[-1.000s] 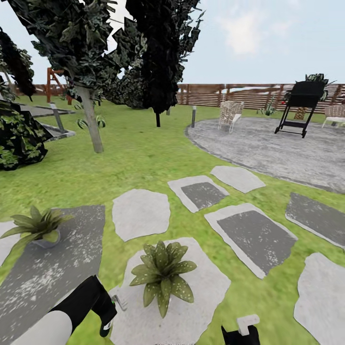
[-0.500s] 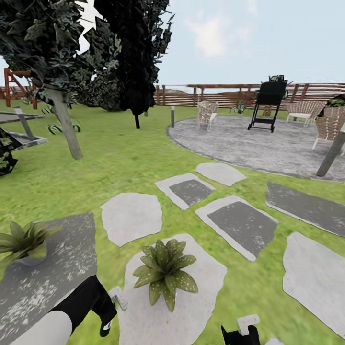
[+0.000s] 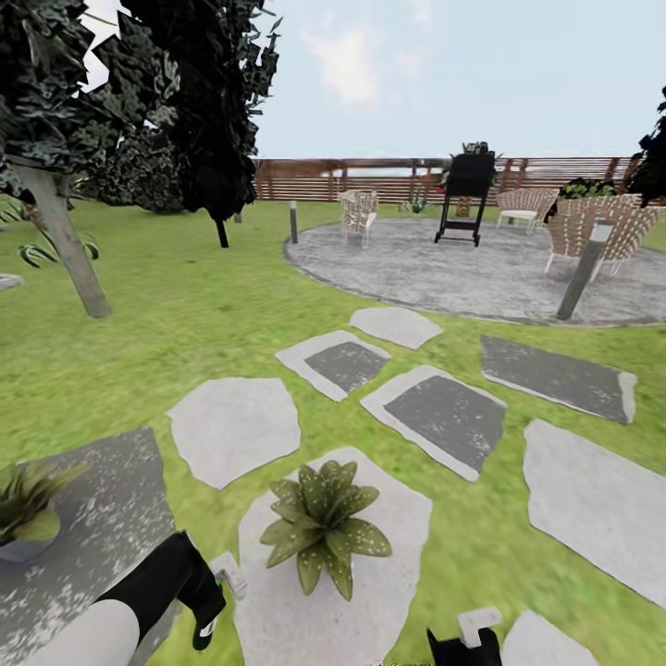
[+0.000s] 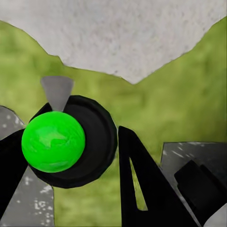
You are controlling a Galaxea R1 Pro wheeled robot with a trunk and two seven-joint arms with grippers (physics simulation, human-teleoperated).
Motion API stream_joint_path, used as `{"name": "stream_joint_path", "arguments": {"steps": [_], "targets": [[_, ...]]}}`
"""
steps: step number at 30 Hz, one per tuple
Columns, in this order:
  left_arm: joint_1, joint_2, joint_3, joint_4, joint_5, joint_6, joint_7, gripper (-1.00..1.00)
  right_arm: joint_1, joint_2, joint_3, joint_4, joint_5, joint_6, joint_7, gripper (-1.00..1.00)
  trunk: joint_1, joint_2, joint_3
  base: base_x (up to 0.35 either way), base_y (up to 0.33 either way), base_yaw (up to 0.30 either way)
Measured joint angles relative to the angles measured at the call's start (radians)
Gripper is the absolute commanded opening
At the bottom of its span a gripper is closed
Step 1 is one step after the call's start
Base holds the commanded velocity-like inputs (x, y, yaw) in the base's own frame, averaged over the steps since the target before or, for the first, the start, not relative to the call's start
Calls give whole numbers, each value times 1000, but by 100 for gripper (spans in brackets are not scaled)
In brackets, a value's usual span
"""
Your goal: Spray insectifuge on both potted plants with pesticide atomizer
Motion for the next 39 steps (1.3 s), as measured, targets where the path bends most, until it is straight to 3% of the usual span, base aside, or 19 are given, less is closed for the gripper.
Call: {"name": "stream_joint_path", "arguments": {"steps": [20, 30, 34, 36, 37, 39], "targets": [[0, 0, 0, 0, 0, -1, -1, -100, 0, 0, 0, 0, 0, 0, 0, 100, 0, 0, 0, 74, 313, -300], [0, 0, 0, 0, 0, -3, -4, -100, 0, 0, 0, 0, 0, 0, -1, 100, 0, 0, 0, 15, 78, -235], [-10, -6, -10, 0, -20, 7, -13, -100, 0, 0, 0, 0, -1, 0, -1, 100, 0, 0, 0, 0, 0, -7], [-13, -3, -13, 1, -49, 10, -66, -100, 0, 0, 0, 0, 0, 0, 0, 100, 0, 0, 0, 0, 0, 0], [-15, -2, -13, 0, -69, 15, -93, -100, 0, 0, 0, 0, 0, 0, 0, 100, 0, 0, 0, 0, 0, 0], [-31, -3, -13, 0, -150, 57, -157, -100, 0, 0, 0, 1, 0, 0, 0, 100, 0, 0, 0, 0, 0, 0]]}}
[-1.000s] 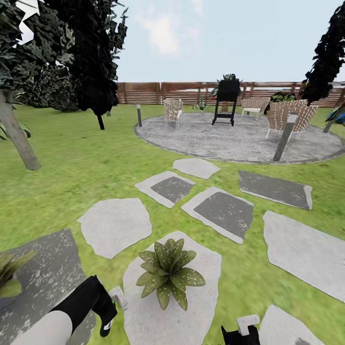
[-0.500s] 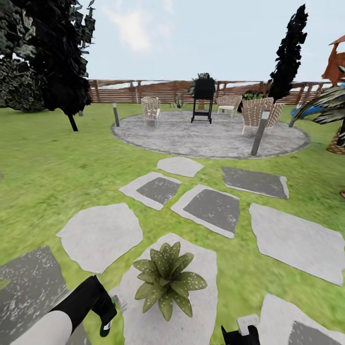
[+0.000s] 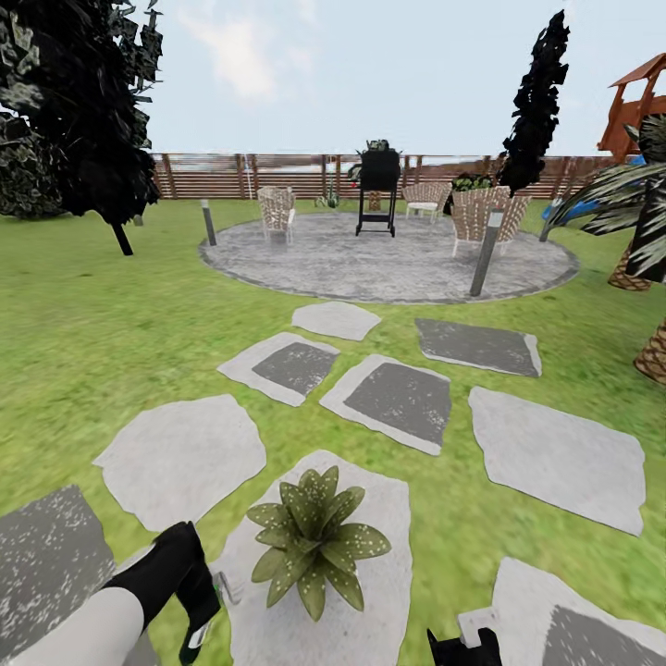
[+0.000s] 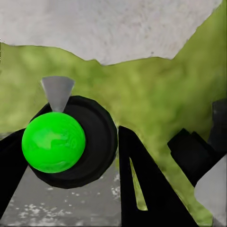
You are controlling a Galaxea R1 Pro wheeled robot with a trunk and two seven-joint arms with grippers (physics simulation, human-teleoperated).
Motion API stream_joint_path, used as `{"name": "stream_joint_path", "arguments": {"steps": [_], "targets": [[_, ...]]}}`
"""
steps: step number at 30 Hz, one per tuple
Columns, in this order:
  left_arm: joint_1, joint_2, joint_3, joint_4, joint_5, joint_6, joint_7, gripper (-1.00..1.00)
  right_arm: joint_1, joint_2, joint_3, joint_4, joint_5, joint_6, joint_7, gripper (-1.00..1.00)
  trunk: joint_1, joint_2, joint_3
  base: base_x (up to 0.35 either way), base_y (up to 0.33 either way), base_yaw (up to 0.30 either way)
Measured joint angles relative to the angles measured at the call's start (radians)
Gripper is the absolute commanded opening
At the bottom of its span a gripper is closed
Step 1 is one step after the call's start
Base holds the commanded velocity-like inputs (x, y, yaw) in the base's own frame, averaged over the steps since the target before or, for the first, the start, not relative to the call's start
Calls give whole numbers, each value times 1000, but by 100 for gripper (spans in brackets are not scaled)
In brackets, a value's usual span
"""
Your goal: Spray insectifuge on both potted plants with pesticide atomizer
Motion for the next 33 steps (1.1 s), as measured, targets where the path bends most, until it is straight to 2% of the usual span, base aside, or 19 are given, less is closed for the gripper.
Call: {"name": "stream_joint_path", "arguments": {"steps": [2, 6, 9, 11, 13, 29, 33], "targets": [[-11, 0, 2, 0, -62, 41, -25, -100, 0, 0, 0, 0, 0, 0, 0, 100, 0, 0, 0, 0, 0, 0], [-7, -7, 1, 0, -80, 56, -15, -100, 0, 0, 0, 0, 0, 0, 0, 100, 0, 0, 0, 0, 0, 0], [-6, -8, 6, 3, -81, 64, 32, -100, 0, 0, 1, 0, 1, 0, 1, 100, 0, 0, 0, 0, 0, 0], [-5, -8, 10, 4, -74, 121, 96, -100, 0, 0, 1, 0, 1, 0, 1, 100, 0, 0, 0, 0, 0, 0], [-4, -8, 12, 8, -66, 138, 109, -100, 0, 0, 0, 0, 1, 0, 1, 100, 0, 0, 0, 0, 0, 0], [9, -16, 11, 22, -58, 142, 142, -100, 0, 0, 0, 0, 0, 0, 0, 100, 0, 0, 0, 62, 31, 0], [28, -16, 12, 53, -30, 139, 160, -100, 0, 0, 0, 0, 0, 0, 0, 100, 0, 0, 0, 0, 0, 0]]}}
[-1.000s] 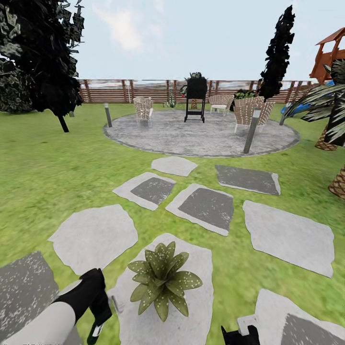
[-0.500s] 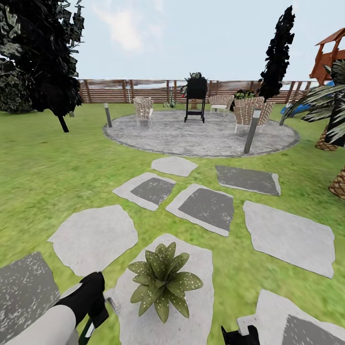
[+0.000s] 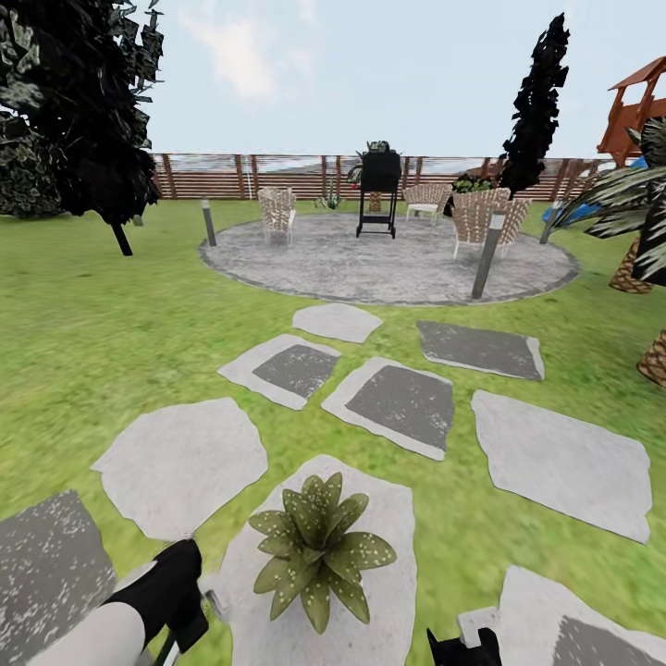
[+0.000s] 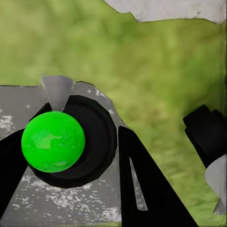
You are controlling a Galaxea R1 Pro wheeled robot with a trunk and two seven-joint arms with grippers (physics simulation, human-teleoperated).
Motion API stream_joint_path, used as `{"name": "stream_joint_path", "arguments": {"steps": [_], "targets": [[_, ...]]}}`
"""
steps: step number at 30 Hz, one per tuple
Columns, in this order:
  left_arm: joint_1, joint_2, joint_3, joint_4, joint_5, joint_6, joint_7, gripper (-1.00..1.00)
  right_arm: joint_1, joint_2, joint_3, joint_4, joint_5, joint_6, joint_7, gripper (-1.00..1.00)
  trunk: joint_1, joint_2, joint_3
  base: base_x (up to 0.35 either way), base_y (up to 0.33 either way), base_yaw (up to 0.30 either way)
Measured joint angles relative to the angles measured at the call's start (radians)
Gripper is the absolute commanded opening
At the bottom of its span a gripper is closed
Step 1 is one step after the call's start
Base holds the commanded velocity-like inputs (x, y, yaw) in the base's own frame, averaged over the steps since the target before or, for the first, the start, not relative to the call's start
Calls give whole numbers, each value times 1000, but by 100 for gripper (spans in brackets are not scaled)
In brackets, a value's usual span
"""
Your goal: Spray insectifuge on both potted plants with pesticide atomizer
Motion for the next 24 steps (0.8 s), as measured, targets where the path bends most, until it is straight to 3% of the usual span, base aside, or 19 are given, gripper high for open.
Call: {"name": "stream_joint_path", "arguments": {"steps": [2, 4, 10, 15, 24], "targets": [[5, -1, 0, 4, 18, -20, 15, -100, 0, 0, 0, 0, 0, 0, 0, 100, 0, 0, 0, 0, 0, 0], [8, -18, 0, 25, 34, -68, 24, -100, 0, 0, 0, 0, 1, 0, 0, 100, 0, 0, 0, 0, 0, 0], [8, -31, 4, 55, 37, -93, 112, -100, 0, 0, 0, 0, 1, 0, 0, 100, 0, 0, 0, 0, 0, 0], [2, -44, -1, -55, 75, -87, 109, -100, 0, 0, 0, 0, 1, 0, 0, 100, 0, 0, 0, 0, 0, 0], [6, -35, 1, -56, 79, -95, 110, -100, 0, 0, 0, 0, 1, 0, 0, 100, 0, 0, 0, 0, 0, 0]]}}
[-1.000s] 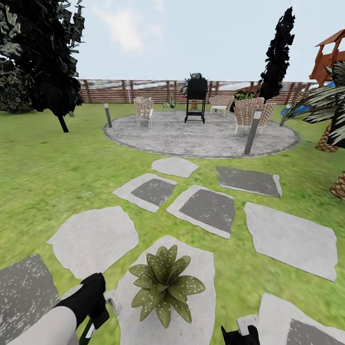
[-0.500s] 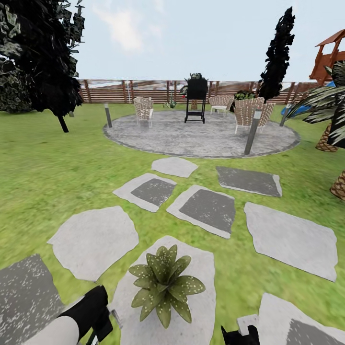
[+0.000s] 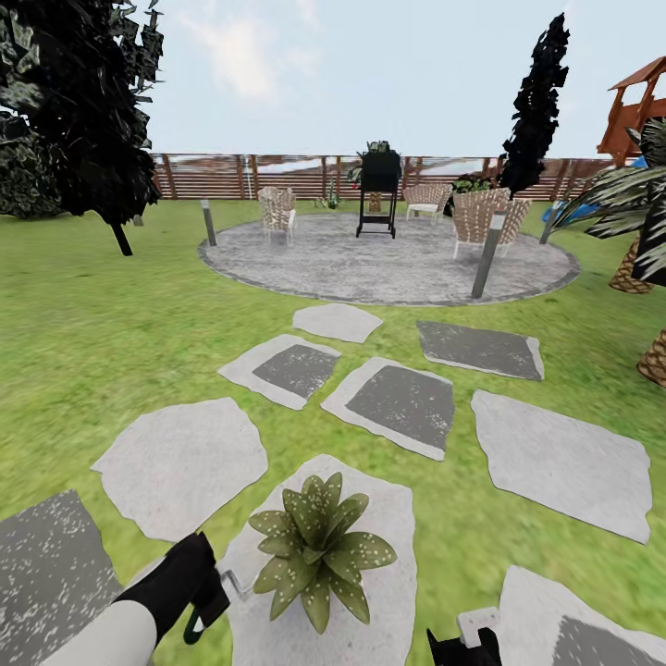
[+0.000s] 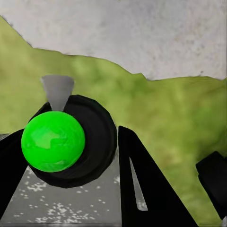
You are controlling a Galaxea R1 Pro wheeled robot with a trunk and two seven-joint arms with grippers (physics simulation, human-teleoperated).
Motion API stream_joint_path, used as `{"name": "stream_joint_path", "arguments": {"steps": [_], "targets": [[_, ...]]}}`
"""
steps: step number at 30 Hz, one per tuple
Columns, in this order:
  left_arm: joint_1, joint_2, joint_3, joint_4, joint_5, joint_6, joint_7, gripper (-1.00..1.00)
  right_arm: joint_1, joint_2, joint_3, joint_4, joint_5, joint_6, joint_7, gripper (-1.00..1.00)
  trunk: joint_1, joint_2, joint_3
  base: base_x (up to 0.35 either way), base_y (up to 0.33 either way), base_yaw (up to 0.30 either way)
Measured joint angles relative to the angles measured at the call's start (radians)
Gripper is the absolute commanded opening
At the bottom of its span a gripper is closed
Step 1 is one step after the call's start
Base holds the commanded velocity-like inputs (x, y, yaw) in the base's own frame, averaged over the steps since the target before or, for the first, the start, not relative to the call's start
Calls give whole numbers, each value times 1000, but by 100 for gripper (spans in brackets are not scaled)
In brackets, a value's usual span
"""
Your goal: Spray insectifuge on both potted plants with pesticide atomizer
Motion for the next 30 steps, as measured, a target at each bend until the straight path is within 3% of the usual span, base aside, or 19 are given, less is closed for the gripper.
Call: {"name": "stream_joint_path", "arguments": {"steps": [4, 8, 23, 26, 30], "targets": [[19, 18, -3, 54, -2, -3, 1, -100, 0, 0, 0, 0, 0, 0, 0, 100, 0, 0, 0, 0, 0, 0], [23, 20, -5, 134, -6, -24, 5, -100, 0, 0, 0, 0, 0, 0, 0, 100, 0, 0, 0, 0, 0, 0], [24, 9, 12, 120, -2, -29, 12, -100, 0, 0, 2, -1, -1, 0, 0, 100, 0, 0, 0, -232, -146, 27], [24, 10, 49, 119, -5, -32, 11, -100, 0, 0, 2, -1, 0, 0, 0, 100, 1, 0, 0, -305, -60, 250], [24, 11, 129, 119, -4, -119, 11, -100, 0, 0, 2, -1, -1, 0, 0, 100, 1, 0, 0, -320, -5, 275]]}}
